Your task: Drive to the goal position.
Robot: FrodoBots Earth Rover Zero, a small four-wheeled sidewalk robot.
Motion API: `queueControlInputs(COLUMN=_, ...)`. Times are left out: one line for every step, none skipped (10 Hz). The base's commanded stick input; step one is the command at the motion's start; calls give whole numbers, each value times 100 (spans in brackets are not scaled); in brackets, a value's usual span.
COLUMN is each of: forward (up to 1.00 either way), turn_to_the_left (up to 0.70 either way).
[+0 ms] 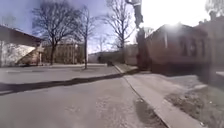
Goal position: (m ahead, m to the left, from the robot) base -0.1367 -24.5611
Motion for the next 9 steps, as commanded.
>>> queueControlInputs(forward=85, turn_to_the_left=0)
queueControlInputs(forward=85, turn_to_the_left=0)
queueControlInputs(forward=85, turn_to_the_left=-34)
queueControlInputs(forward=85, turn_to_the_left=-34)
queueControlInputs(forward=85, turn_to_the_left=-34)
queueControlInputs(forward=85, turn_to_the_left=-34)
queueControlInputs(forward=85, turn_to_the_left=-34)
queueControlInputs(forward=85, turn_to_the_left=-34)
queueControlInputs(forward=85, turn_to_the_left=-34)
